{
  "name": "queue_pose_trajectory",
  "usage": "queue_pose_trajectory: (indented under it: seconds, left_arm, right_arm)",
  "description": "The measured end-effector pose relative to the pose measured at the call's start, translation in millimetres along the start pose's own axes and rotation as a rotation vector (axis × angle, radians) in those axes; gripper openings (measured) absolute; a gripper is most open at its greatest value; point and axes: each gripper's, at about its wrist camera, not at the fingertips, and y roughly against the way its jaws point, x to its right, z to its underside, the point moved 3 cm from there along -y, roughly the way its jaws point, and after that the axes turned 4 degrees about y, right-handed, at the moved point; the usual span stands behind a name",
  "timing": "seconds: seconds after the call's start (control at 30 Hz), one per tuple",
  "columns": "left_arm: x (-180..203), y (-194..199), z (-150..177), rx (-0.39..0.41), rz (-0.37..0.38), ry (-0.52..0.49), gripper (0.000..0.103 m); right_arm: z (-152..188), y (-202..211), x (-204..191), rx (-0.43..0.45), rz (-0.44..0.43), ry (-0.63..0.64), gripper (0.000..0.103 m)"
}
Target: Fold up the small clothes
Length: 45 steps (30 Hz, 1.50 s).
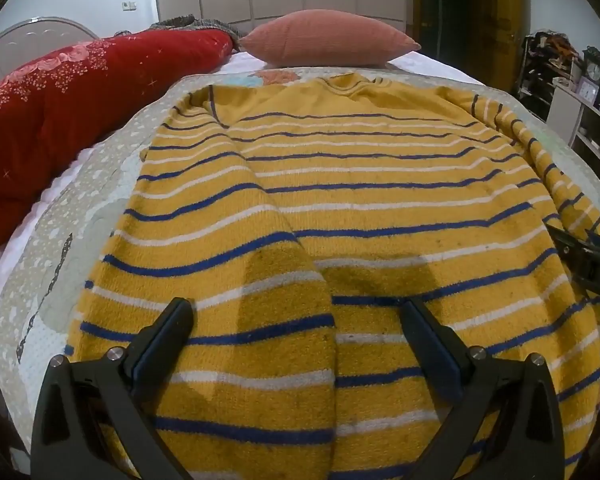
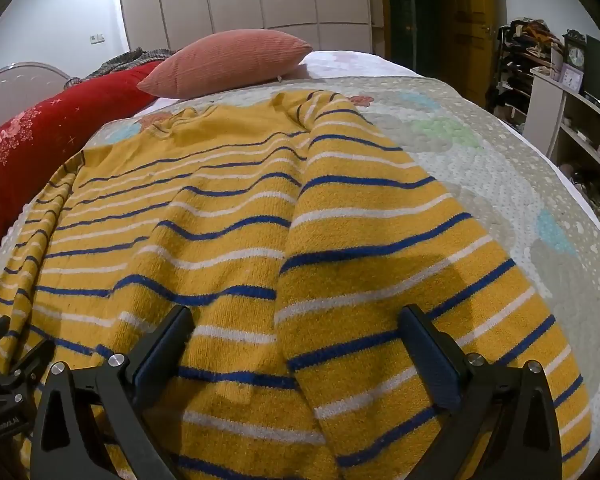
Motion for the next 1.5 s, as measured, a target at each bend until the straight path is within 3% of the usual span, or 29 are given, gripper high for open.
queue_pose_trajectory:
  seconds: [0.8, 1.0, 1.13, 1.27, 1.4, 1.5]
  left_arm:
    - [-3.2, 1.1, -3.6, 0.011, 0.003, -0.001, 0.103]
    - [-5.0, 3.5, -4.4, 0.017, 0.002, 0.003, 0.103]
    - [-5.5, 5.0, -4.0, 0.007, 0.006, -0.006, 0.103]
    - [-5.2, 12.9, -4.3, -0.026, 0.013, -0.03, 0.103]
    - [-7.5, 34.9, -4.6, -0.02, 0.088, -0.023, 0.103]
    - [-15.8, 57.3, -6.3, 0.037, 0.12, -0.003, 0.103]
  right_arm:
    - [1.1, -0.1, 1.8, 0.007, -0.027, -0.011, 0.103]
    - [-5.2, 0.3, 3.9, -0.137, -0.063, 0.033, 0.103]
    - [-4.5, 1.5, 7.8, -0.152, -0.071, 0.044, 0.103]
    - [-6.0, 4.3, 13.6, -0.177, -0.077, -0.041, 0.103]
    - [-0.8, 8.8, 14.4, -0.139, -0.055, -0.064, 0.103]
    - [4.0, 7.8, 4.2, -0.121, 0.013, -0.027, 0.103]
